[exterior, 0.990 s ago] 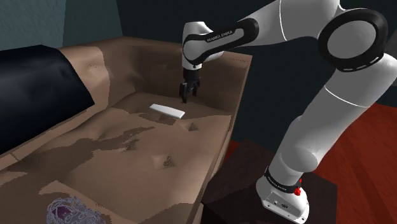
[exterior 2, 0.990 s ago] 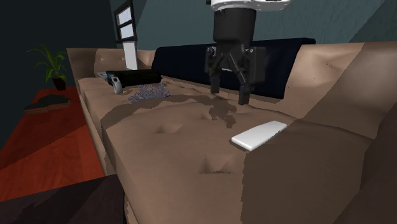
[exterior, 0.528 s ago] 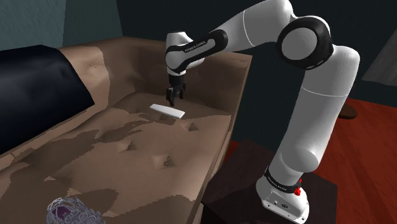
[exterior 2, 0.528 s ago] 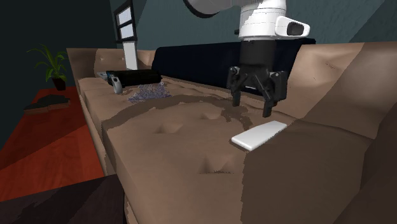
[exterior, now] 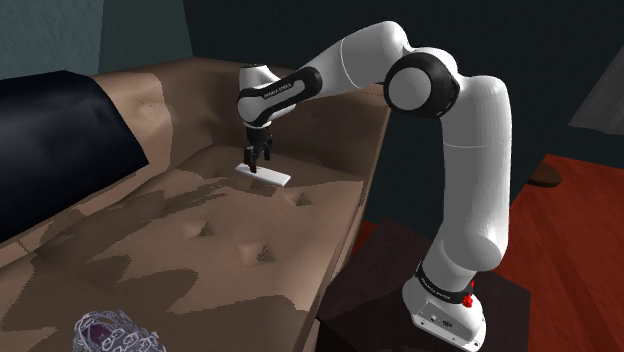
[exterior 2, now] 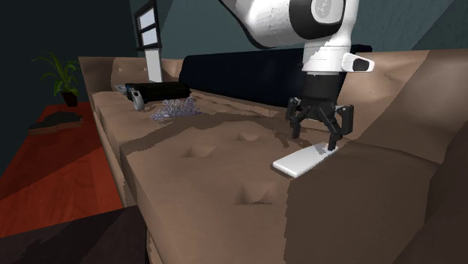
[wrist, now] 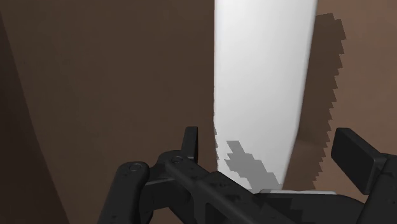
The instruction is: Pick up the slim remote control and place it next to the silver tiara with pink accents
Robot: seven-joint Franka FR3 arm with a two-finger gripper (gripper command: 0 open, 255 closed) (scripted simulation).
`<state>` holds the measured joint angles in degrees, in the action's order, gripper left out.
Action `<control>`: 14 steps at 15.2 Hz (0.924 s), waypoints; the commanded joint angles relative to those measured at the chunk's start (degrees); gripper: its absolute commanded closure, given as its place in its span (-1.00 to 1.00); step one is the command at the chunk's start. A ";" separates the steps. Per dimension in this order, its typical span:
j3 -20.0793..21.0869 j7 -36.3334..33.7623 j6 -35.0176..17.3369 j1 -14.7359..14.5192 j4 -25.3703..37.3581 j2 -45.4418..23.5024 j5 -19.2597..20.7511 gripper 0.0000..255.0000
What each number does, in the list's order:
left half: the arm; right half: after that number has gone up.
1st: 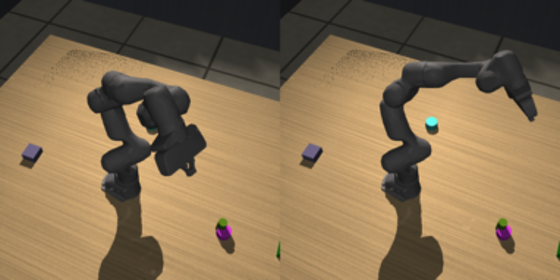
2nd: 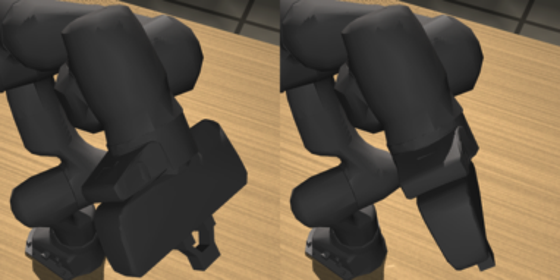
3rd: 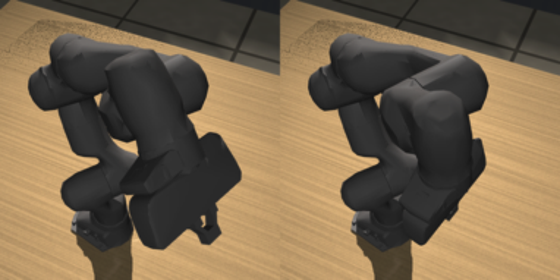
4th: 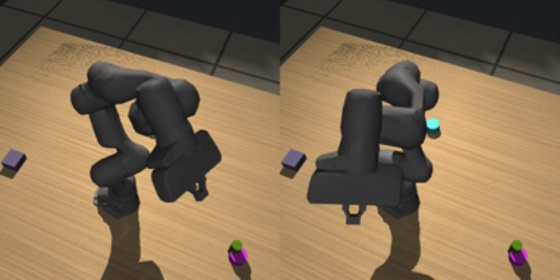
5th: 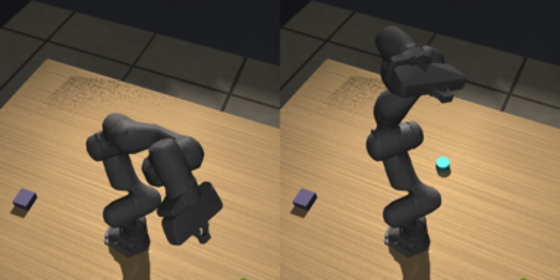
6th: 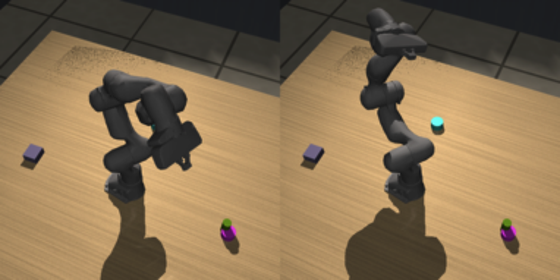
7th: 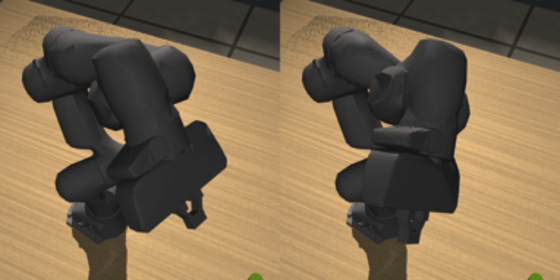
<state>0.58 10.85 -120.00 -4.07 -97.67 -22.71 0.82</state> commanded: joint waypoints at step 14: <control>-0.02 -0.02 -3.99 -0.04 -1.39 -2.56 0.11 1.00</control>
<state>0.57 10.83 -123.98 -4.10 -99.05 -25.25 0.93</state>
